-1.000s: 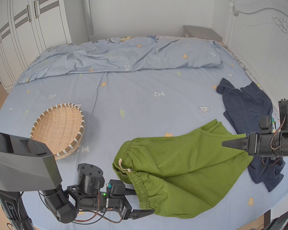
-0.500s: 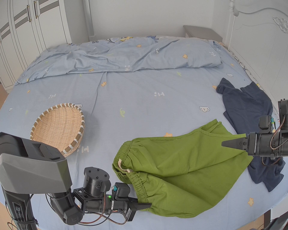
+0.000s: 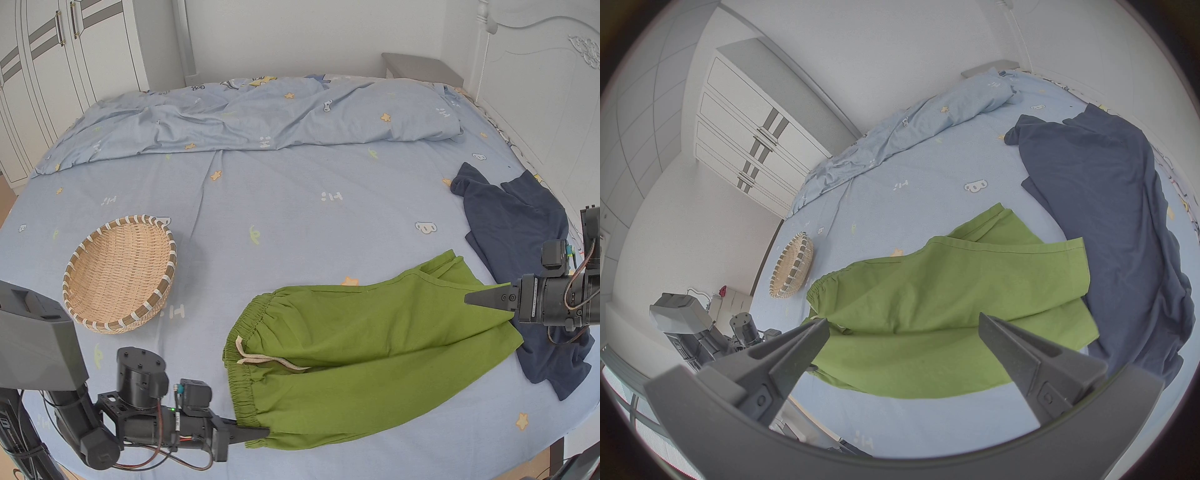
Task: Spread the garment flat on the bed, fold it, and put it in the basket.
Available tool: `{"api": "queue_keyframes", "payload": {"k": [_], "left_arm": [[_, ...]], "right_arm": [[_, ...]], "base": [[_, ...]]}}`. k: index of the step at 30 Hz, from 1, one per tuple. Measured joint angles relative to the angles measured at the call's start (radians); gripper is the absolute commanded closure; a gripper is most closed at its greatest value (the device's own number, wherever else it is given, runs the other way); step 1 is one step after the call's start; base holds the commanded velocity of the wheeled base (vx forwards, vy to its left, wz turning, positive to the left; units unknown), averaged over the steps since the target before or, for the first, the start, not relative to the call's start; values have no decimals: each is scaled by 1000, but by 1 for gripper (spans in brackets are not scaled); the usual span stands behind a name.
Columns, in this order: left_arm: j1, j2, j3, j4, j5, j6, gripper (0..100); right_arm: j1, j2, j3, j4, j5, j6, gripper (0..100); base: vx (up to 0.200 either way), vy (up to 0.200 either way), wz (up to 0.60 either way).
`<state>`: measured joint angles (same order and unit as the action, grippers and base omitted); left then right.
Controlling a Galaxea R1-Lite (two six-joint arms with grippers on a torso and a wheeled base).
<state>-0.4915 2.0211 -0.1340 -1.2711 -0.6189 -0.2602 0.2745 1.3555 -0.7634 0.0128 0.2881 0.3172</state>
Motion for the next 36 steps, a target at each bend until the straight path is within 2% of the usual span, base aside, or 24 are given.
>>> {"api": "queue_keyframes", "payload": {"k": [4,9,11,16,19,23,27,31,36], "left_arm": [[110,-37,79,25,-77,-10,100],[248,-89,111,177,-119,-10,100],[313,-113,114,237,-128,-7,100],[426,-153,116,289,-139,-2,100],[478,-184,116,310,-148,-1,100],[497,-219,117,324,-164,0,100],[502,-244,117,330,-170,0,100],[508,-254,117,332,-170,2,100],[513,-258,116,341,-170,6,100]], "right_arm": [[-1,1,-3,15,5,1,0],[-17,6,0,30,33,2,0],[-39,13,5,45,67,2,0],[-122,31,39,67,150,-8,0],[-195,48,88,73,183,-53,0],[-263,78,159,75,214,-116,0],[-304,109,226,75,274,-140,0],[-318,137,274,73,340,-148,0],[-321,201,306,66,361,-172,0]], "base": [[0,0,0],[0,0,0],[0,0,0],[0,0,0],[0,0,0],[0,0,0],[0,0,0],[0,0,0],[0,0,0]]}}
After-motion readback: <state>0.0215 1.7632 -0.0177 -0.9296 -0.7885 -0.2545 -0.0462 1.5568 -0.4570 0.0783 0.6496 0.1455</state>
